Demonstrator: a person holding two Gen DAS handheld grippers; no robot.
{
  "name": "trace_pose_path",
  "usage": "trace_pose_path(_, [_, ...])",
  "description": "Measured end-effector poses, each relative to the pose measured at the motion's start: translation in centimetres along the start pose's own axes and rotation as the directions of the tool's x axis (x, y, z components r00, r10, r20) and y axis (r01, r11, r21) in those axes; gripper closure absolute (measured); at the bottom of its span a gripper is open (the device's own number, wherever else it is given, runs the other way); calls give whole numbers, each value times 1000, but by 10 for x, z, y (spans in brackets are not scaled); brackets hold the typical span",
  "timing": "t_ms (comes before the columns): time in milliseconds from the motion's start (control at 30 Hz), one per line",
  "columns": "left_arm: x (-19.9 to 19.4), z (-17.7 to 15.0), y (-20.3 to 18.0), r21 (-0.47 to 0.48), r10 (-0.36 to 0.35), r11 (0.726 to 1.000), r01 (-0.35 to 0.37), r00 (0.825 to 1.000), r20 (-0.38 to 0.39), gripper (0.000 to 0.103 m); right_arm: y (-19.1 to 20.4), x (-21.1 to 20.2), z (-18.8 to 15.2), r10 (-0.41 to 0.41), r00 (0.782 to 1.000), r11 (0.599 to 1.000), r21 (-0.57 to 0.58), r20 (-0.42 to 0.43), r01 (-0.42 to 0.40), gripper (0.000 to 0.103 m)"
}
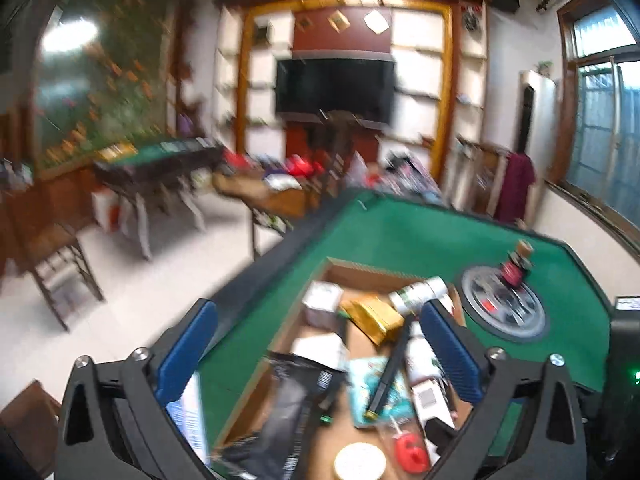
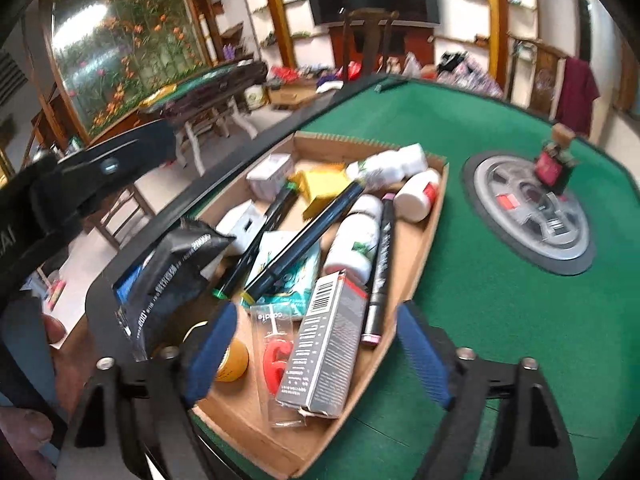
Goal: Organize objects
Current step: 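Carry the marker and white box into the box and open both tools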
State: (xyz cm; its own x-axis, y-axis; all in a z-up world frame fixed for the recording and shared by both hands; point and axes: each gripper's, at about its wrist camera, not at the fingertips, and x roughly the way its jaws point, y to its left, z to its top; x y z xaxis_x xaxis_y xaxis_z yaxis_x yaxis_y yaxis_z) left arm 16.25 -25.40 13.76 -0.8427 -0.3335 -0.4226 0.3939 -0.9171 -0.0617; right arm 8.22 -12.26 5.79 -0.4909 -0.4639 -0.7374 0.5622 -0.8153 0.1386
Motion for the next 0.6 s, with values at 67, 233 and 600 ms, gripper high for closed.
trace_pose_path(67, [-16,1,1,-8,17,1000,-17,998,52,0,1,-10,-1,-23,999,1000,7,31,23,8])
trace_pose_path(233, [-31,0,3,-47,-40,998,41,999,21,0,4,-25,0,-83,994,996,24,76,81,6])
trace_pose_path(600, [-53,-14,-10,13,70,997,-70,996,48,0,-3,-43,-11,-138,984,990,41,115,134,5])
